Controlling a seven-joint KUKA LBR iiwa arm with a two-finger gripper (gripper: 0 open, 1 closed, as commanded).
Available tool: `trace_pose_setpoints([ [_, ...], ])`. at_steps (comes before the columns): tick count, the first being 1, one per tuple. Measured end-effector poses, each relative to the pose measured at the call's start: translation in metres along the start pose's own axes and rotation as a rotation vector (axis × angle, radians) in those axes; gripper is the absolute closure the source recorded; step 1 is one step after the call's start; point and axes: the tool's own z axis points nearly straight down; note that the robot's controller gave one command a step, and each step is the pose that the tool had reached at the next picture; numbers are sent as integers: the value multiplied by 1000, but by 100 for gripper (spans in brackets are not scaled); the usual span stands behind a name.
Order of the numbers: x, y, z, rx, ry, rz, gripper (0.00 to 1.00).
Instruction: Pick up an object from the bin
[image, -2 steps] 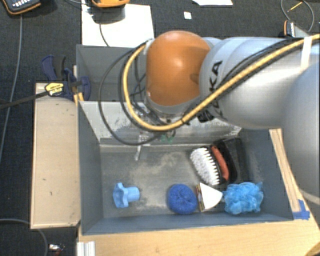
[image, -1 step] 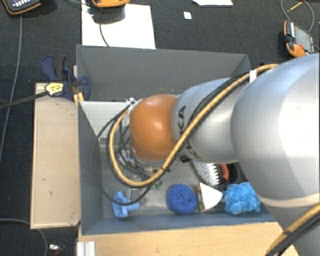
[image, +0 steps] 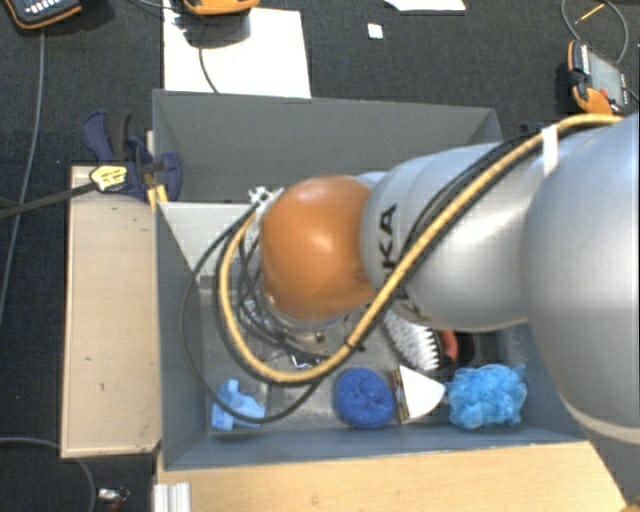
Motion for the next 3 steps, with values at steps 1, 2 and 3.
trace_pose_setpoints([
  [1,13,25,64,-1,1,-195,0],
  [2,1,23,93,7,-5,-496,0],
  [3,13,29,94,-1,2,-193,100],
])
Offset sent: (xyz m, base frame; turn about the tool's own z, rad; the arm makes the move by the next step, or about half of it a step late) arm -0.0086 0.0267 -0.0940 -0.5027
